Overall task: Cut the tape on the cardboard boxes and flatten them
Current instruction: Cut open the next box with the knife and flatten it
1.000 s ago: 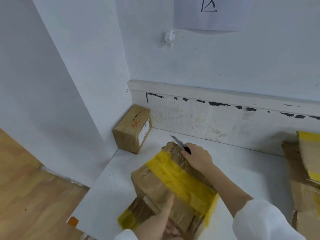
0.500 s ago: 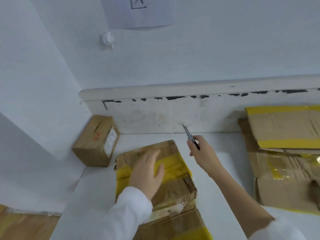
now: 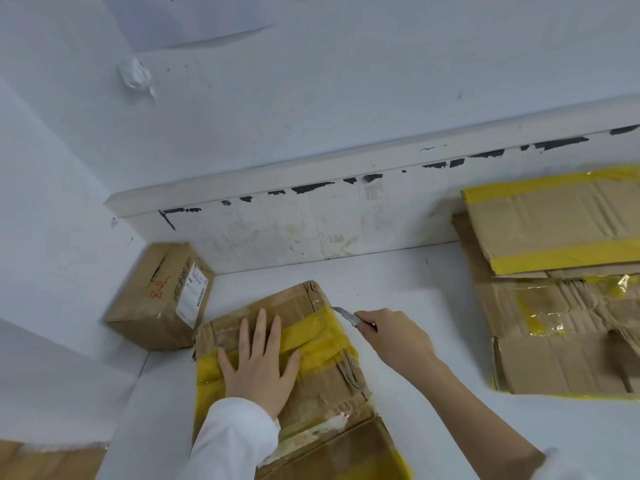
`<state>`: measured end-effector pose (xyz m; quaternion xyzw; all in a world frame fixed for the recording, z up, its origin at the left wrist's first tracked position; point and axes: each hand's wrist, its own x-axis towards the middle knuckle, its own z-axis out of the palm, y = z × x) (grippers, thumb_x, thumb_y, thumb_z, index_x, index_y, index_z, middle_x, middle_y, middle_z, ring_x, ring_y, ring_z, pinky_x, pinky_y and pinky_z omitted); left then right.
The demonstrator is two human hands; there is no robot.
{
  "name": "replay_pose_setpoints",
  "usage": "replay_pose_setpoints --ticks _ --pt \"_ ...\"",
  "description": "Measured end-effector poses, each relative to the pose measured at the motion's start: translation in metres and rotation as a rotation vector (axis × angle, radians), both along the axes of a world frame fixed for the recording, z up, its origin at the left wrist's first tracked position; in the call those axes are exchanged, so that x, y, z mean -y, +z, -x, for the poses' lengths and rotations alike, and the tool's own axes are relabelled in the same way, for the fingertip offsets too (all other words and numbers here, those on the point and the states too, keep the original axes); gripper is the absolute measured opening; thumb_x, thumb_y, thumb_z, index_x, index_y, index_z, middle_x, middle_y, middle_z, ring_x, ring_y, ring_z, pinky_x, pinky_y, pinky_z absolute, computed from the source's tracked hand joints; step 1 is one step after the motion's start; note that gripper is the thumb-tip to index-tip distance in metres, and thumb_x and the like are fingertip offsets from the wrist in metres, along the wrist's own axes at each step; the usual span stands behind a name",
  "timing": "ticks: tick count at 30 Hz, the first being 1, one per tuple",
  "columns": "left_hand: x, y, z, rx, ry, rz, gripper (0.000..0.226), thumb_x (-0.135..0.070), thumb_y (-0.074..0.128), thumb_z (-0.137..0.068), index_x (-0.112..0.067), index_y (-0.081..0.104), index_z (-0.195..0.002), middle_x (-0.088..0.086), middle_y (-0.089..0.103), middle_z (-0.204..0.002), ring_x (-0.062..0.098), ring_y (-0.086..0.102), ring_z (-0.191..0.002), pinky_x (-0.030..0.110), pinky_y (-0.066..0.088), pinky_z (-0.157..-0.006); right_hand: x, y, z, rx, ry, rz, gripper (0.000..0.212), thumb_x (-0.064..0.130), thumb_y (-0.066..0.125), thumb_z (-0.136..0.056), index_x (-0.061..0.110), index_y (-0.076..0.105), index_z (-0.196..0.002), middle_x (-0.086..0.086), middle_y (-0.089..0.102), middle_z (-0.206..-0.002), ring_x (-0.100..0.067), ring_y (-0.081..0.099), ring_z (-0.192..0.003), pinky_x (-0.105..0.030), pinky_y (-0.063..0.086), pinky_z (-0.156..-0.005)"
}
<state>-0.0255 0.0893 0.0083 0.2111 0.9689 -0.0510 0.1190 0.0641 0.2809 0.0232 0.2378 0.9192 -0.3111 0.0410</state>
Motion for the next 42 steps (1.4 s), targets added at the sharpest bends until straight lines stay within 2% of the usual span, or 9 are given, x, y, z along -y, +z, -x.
replay_pose_setpoints --ticks 3,9,12,14,17,25,33,42 --pt "0.000 -0.001 0.001 0.000 0.006 -0.005 0.066 -0.061 0.012 -0.093 -0.034 -0.016 -0.147 -0.010 -0.029 -0.152 0.018 -0.023 -0.142 0.056 -0.004 -0.112 -0.002 0.004 0.002 0.026 0.017 -0.069 0.026 0.028 0.033 -0.101 0.018 0.051 -0.085 0.003 0.041 -0.061 -0.016 0.035 -0.050 -0.023 0.024 -0.043" --pt "-0.001 -0.003 0.000 -0.003 0.012 -0.024 0.065 -0.059 0.014 -0.094 -0.034 -0.014 -0.147 -0.010 -0.028 -0.153 0.018 -0.023 -0.142 0.056 -0.005 -0.112 0.003 0.012 0.000 0.079 0.126 -0.332 0.015 0.026 0.028 -0.103 0.024 0.034 -0.090 0.004 0.033 -0.062 -0.013 0.029 -0.047 -0.024 0.022 -0.041" --pt "-0.002 -0.003 0.000 0.010 0.015 -0.032 0.065 -0.058 0.015 -0.095 -0.034 -0.014 -0.147 -0.009 -0.028 -0.153 0.019 -0.024 -0.142 0.057 -0.005 -0.112 0.004 0.010 -0.007 0.091 0.165 -0.382 0.016 0.029 0.028 -0.103 0.026 0.044 -0.100 0.004 0.032 -0.063 -0.013 0.031 -0.048 -0.024 0.023 -0.041" --pt "-0.003 -0.003 0.000 0.016 0.017 -0.038 0.065 -0.058 0.015 -0.095 -0.033 -0.014 -0.147 -0.009 -0.028 -0.153 0.019 -0.024 -0.142 0.057 -0.005 -0.112 0.006 0.007 -0.011 0.090 0.174 -0.390 0.020 0.030 0.029 -0.103 0.024 0.047 -0.110 0.004 0.033 -0.063 -0.016 0.036 -0.051 -0.024 0.023 -0.041" --pt "-0.003 -0.003 -0.001 0.022 0.019 -0.038 0.065 -0.058 0.016 -0.095 -0.033 -0.014 -0.148 -0.008 -0.028 -0.153 0.020 -0.025 -0.142 0.056 -0.005 -0.112 0.008 0.004 -0.019 0.082 0.180 -0.373 0.023 0.031 0.028 -0.103 0.023 0.047 -0.114 0.004 0.032 -0.064 -0.021 0.043 -0.060 -0.024 0.024 -0.041" --pt "-0.002 -0.006 -0.001 0.027 0.010 -0.037 0.067 -0.059 0.017 -0.095 -0.033 -0.015 -0.147 -0.008 -0.030 -0.152 0.021 -0.026 -0.141 0.057 -0.005 -0.112 0.018 -0.004 -0.056 0.080 0.168 -0.340 0.024 0.035 0.025 -0.103 0.029 0.043 -0.118 0.006 0.034 -0.065 -0.022 0.045 -0.065 -0.024 0.022 -0.042" --pt "-0.001 -0.007 -0.001 0.027 0.004 -0.026 0.067 -0.060 0.017 -0.094 -0.034 -0.016 -0.147 -0.008 -0.031 -0.152 0.021 -0.026 -0.141 0.056 -0.005 -0.112 0.030 -0.002 -0.077 0.097 0.154 -0.363 0.027 0.038 0.023 -0.103 0.031 0.035 -0.126 0.005 0.042 -0.081 -0.022 0.043 -0.069 -0.023 0.022 -0.043" --pt "-0.003 -0.006 -0.003 0.019 -0.003 -0.016 0.067 -0.058 0.016 -0.095 -0.032 -0.016 -0.147 -0.006 -0.029 -0.153 0.022 -0.024 -0.142 0.057 -0.004 -0.112 0.041 0.001 -0.097 0.099 0.145 -0.372 0.028 0.040 0.023 -0.102 0.033 0.032 -0.128 0.005 0.040 -0.082 -0.024 0.042 -0.073 -0.023 0.022 -0.045"
